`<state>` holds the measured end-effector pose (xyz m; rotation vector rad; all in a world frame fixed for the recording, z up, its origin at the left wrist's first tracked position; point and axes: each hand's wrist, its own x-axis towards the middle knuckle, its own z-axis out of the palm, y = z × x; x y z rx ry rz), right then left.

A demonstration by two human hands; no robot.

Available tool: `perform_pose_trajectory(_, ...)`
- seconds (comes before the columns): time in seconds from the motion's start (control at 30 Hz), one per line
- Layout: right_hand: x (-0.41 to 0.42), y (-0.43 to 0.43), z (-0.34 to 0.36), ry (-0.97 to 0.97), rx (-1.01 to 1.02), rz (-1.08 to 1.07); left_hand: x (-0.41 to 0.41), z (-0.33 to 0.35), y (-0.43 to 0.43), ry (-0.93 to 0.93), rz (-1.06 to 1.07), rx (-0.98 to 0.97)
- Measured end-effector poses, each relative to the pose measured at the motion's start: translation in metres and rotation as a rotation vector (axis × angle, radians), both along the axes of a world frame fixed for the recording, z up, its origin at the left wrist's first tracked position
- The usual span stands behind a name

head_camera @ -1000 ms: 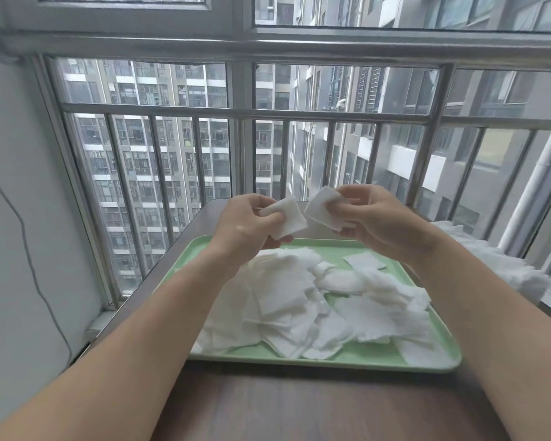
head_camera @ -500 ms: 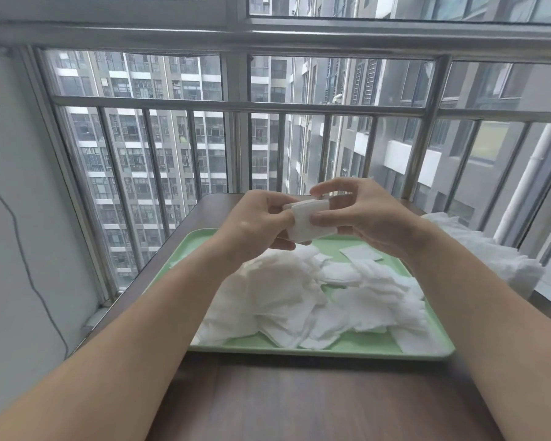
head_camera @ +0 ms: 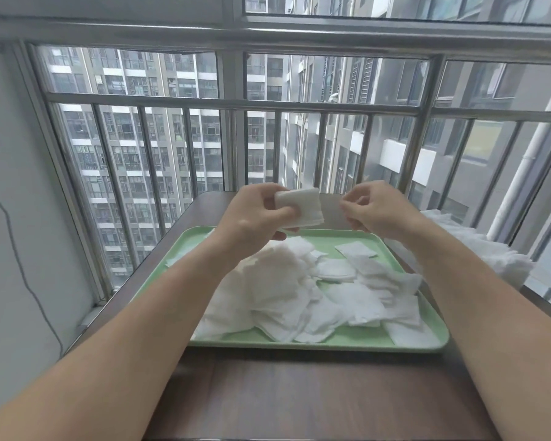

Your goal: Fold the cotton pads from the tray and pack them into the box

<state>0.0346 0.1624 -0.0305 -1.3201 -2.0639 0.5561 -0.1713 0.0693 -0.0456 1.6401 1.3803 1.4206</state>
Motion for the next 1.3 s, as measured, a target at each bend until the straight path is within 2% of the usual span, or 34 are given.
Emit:
perform_pose_trajectory(0.1,0.01,0.012,-0.014,-0.289,-0.027,-0.08,0.001,0.001,0.0,-0.001,0.012,0.011)
perform_pose_trajectory(0.2,0.005,0.016,-0.025,-0.459,-0.079,-0.144,0.003,-0.002,0.001,0.016,0.025,0.005)
perform_pose_trajectory(0.43,-0.003,0.019,-0.026,-0.471,-0.138,-0.183,0.005,-0.005,0.003,0.032,0.04,0.003)
perform_pose_trajectory(0.57,0.001,0.022,-0.029,-0.345,-0.25,-0.096,0.005,-0.005,0.003,0.025,0.045,0.001)
perform_pose_trajectory(0.73,0.007,0.011,-0.018,0.048,-0.246,0.06,0.004,-0.006,0.004,0.016,0.047,-0.003)
perform_pose_trajectory(0.9,0.004,-0.006,-0.005,0.137,-0.27,0.244,0.003,-0.007,0.004,-0.024,0.079,-0.028)
perform_pose_trajectory(1.03,-0.001,-0.016,0.004,0.346,-0.303,0.345,0.001,-0.007,0.004,-0.079,0.07,-0.051)
perform_pose_trajectory(1.17,-0.005,-0.022,0.007,0.375,-0.306,0.473,0.003,-0.007,0.002,-0.131,0.014,-0.082)
perform_pose_trajectory(1.3,-0.011,-0.026,0.009,0.334,-0.162,0.497,0.008,-0.006,0.0,-0.102,-0.06,-0.11)
